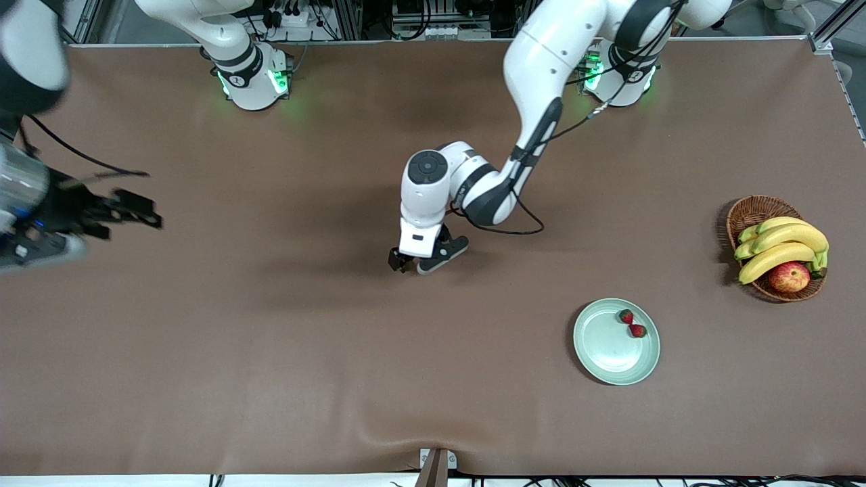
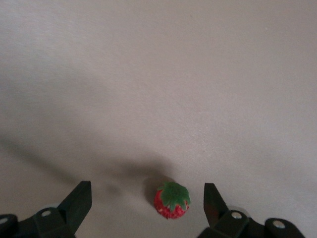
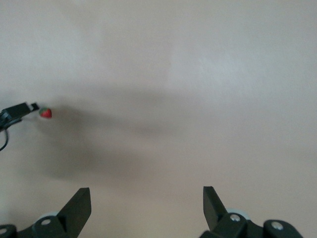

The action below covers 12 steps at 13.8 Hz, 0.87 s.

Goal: Collect all strawberries into plate
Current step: 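Retract the right arm to rest while the left gripper holds the strawberry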

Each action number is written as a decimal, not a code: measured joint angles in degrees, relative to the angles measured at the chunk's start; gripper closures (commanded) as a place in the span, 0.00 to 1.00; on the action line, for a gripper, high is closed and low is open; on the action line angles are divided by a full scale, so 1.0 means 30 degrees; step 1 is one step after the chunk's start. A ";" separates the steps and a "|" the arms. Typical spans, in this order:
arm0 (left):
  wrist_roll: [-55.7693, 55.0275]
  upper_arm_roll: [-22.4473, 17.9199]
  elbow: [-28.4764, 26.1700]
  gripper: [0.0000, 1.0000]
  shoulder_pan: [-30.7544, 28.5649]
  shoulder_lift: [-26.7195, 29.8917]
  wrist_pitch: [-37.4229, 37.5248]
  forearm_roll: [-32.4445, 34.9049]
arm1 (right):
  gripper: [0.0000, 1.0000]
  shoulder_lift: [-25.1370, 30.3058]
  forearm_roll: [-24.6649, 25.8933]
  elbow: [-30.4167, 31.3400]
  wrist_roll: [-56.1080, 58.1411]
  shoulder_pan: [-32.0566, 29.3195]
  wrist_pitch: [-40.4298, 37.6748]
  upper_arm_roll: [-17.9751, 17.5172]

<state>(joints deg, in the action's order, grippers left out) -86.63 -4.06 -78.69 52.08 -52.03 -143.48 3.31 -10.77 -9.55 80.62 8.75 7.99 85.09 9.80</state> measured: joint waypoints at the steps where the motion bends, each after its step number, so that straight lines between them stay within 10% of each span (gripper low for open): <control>1: 0.0000 -0.0647 0.0294 0.00 0.0665 -0.0476 -0.0349 0.0000 | 0.00 0.0384 0.0002 0.0009 0.0001 -0.0357 -0.0679 -0.0002; 12: 0.0025 -0.1279 0.1405 0.00 0.1354 -0.1516 -0.0517 0.0720 | 0.00 0.1571 0.2737 0.0405 0.0001 -0.2615 -0.1761 0.0023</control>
<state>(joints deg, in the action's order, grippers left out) -86.55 -7.90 -74.48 56.14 -56.57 -145.04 5.47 -6.06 -1.34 81.83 8.76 0.14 79.80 9.87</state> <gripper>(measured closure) 0.000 0.000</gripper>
